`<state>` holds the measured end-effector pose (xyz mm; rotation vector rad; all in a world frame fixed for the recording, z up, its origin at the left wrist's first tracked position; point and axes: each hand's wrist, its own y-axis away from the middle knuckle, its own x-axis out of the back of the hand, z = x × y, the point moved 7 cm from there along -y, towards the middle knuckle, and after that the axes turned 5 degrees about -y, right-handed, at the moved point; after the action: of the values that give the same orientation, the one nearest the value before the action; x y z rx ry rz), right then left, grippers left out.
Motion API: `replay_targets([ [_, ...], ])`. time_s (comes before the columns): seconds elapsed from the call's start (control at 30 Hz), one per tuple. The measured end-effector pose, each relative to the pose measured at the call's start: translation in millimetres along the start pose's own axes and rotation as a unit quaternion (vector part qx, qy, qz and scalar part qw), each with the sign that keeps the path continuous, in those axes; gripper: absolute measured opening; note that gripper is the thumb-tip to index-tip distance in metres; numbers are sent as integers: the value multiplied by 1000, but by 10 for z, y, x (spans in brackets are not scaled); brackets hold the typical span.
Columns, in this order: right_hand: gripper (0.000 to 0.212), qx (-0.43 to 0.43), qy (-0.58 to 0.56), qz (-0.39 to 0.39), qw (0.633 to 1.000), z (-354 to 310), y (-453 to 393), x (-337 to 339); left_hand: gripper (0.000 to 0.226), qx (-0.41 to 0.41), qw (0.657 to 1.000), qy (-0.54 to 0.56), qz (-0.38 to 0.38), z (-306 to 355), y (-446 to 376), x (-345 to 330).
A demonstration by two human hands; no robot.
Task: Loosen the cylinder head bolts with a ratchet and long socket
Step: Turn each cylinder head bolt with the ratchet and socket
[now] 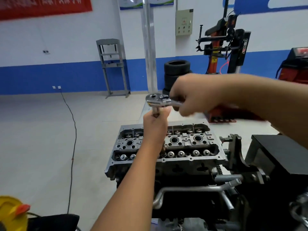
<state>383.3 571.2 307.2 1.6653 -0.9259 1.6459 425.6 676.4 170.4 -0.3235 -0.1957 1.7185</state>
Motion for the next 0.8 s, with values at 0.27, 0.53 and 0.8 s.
replay_targets([
  [0.27, 16, 23, 160, 90, 983, -71, -179, -49, 49, -2, 998, -32, -49, 57, -2, -124],
  [0.53, 30, -35, -94, -47, 994, 45, 38, -88, 24, -2, 999, -16, -31, 11, 29, -122],
  [0.8, 51, 120, -131, 112, 978, 53, 138, -109, 25, -58, 985, -28, -157, -94, 293, 223],
])
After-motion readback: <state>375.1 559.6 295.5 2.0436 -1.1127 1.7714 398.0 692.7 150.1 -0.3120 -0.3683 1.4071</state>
